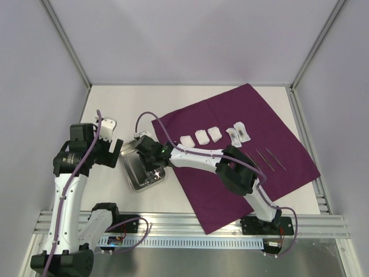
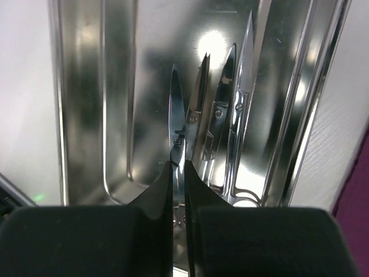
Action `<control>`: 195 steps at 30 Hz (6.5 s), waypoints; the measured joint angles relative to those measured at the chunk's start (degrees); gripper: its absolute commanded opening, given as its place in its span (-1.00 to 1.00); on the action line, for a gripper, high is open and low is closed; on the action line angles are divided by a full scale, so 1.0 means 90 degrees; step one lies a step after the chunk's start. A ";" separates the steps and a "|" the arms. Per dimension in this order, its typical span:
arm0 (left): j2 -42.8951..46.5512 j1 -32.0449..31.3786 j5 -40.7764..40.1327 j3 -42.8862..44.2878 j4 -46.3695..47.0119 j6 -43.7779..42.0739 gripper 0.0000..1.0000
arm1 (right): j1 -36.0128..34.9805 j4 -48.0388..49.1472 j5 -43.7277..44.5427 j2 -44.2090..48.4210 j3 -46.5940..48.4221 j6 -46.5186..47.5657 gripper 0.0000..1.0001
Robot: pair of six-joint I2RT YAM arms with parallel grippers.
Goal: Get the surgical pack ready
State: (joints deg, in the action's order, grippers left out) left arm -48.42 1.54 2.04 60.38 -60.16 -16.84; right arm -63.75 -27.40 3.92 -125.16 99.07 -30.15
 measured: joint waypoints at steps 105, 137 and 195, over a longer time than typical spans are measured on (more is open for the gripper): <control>-0.0114 0.0000 0.0216 -0.0002 -0.0002 -0.0007 1.00 | 0.5598 -0.2327 -0.0597 0.4061 -0.4675 0.2237 -0.99; 0.0000 0.0000 0.0214 -0.0002 0.0000 -0.0005 1.00 | 0.5564 -0.1957 -0.0325 0.3232 -0.4758 0.2096 -0.83; -0.0158 0.0000 -0.1785 -0.0549 0.0534 0.0172 1.00 | -0.0459 -0.1156 0.0969 -0.1554 0.2402 -0.0612 -0.92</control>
State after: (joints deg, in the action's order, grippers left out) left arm -49.84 1.54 -14.02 55.44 -55.35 -15.29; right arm -67.88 -37.80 12.64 -139.15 120.68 -35.66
